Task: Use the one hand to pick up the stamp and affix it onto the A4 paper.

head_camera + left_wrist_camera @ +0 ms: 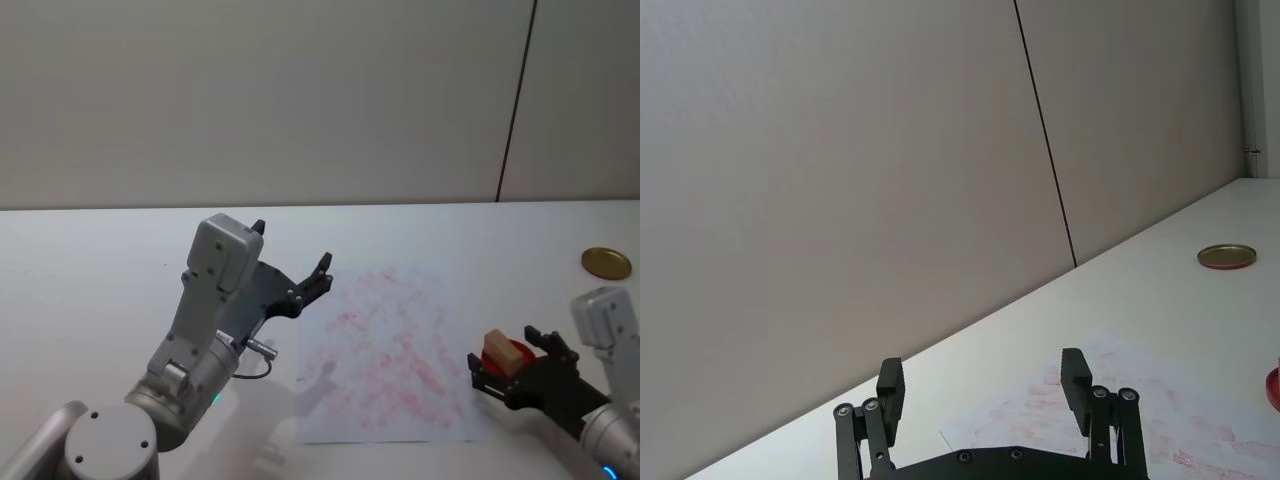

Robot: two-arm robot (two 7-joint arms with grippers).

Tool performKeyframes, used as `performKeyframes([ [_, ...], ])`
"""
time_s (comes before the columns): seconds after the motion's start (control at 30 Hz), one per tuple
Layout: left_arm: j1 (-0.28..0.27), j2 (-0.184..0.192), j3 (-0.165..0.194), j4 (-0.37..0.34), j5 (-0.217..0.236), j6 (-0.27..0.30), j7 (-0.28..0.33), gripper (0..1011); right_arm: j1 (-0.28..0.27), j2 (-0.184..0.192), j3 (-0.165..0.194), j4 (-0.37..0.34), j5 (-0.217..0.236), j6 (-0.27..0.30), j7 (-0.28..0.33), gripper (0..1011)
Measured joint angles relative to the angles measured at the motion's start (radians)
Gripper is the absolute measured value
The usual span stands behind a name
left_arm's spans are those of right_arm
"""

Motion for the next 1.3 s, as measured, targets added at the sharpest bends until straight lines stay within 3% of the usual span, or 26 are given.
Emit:
performKeyframes([
  [0.37, 0.0, 0.0, 0.0, 0.0, 0.0, 0.0, 0.0, 993, 0.013, -0.012, -0.008, 0.029, -0.02, 0.007, 0.001, 735],
  [0.67, 0.0, 0.0, 0.0, 0.0, 0.0, 0.0, 0.0, 993, 0.016, -0.014, -0.01, 0.033, -0.045, -0.022, -0.012, 415],
  [0.83, 0.0, 0.0, 0.0, 0.0, 0.0, 0.0, 0.0, 993, 0.018, -0.014, -0.01, 0.033, -0.061, -0.038, -0.022, 303],
  [0.87, 0.0, 0.0, 0.0, 0.0, 0.0, 0.0, 0.0, 993, 0.018, -0.014, -0.01, 0.033, -0.067, -0.044, -0.026, 239],
  [1.3, 0.0, 0.0, 0.0, 0.0, 0.0, 0.0, 0.0, 993, 0.026, -0.016, -0.008, 0.031, -0.096, -0.067, -0.035, 218],
])
